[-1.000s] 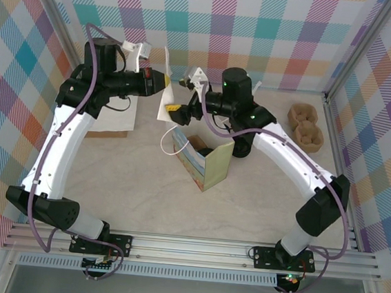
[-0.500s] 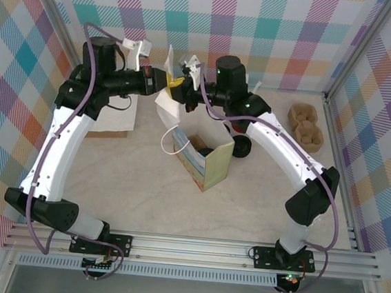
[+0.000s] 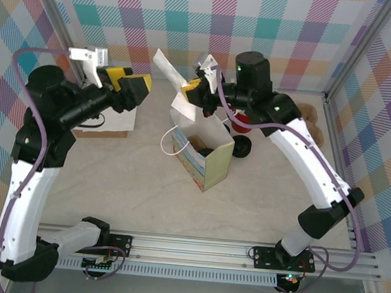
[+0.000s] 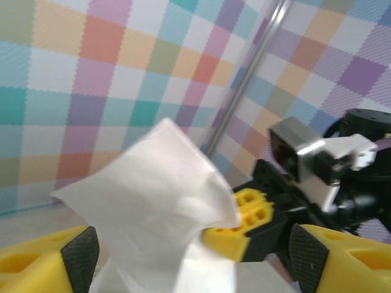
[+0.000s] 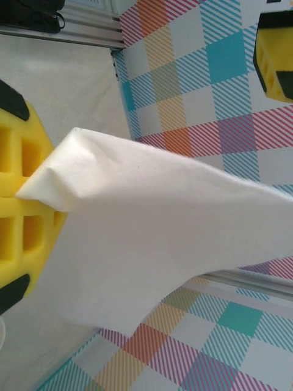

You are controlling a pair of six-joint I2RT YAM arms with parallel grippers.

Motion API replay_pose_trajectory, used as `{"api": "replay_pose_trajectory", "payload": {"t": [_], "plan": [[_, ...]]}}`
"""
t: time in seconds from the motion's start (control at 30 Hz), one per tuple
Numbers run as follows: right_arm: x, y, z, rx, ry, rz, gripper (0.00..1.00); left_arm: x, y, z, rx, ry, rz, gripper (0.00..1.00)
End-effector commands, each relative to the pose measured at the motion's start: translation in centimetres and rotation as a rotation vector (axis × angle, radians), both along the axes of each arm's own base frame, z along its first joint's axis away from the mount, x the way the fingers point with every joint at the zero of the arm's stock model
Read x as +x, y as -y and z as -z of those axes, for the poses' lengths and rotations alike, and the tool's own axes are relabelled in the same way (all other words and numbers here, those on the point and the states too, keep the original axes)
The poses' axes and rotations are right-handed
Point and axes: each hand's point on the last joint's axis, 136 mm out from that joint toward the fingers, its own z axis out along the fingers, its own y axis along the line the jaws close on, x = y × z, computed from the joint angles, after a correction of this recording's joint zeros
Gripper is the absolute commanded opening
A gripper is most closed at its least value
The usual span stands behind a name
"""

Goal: Pack the takeout coffee

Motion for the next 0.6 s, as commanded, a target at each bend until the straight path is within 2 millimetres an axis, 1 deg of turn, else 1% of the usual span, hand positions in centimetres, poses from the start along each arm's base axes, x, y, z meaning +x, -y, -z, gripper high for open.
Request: {"api": "replay_pose_trajectory", "payload": {"t": [0.0,0.1,0.23,0.33,0.5,0.57], "plan": [[-1.4,2.2,-1.5,-0.025,0.044,0.014,0.00,1.0,-1.3,0.5,0.011,0.035,-0.110,0.85],[-1.7,3.2,-0.9,-0.049,0.019,0.035,0.00,1.6,-2.2,2.3,0.024,0.000,-0.171,0.86],[-1.9,3.9,0.8,-0.076,-0.019,0.043,0.00,2.4,-2.9,5.2,0.049,-0.063,-0.221,0.87],[-1.3,4.2,2.2,-0.111,-0.035,0.067,0.00,2.7,-3.0,6.7,0.066,-0.102,-0.237,0.87],[-0.1,4.4,3.9,-0.161,-0.062,0.092,0.00,2.9,-3.1,8.2,0.081,-0.136,-0.243,0.88],[-0.1,4.3,4.8,-0.190,-0.084,0.082,0.00,3.0,-3.2,8.6,0.085,-0.146,-0.246,0.88]]}}
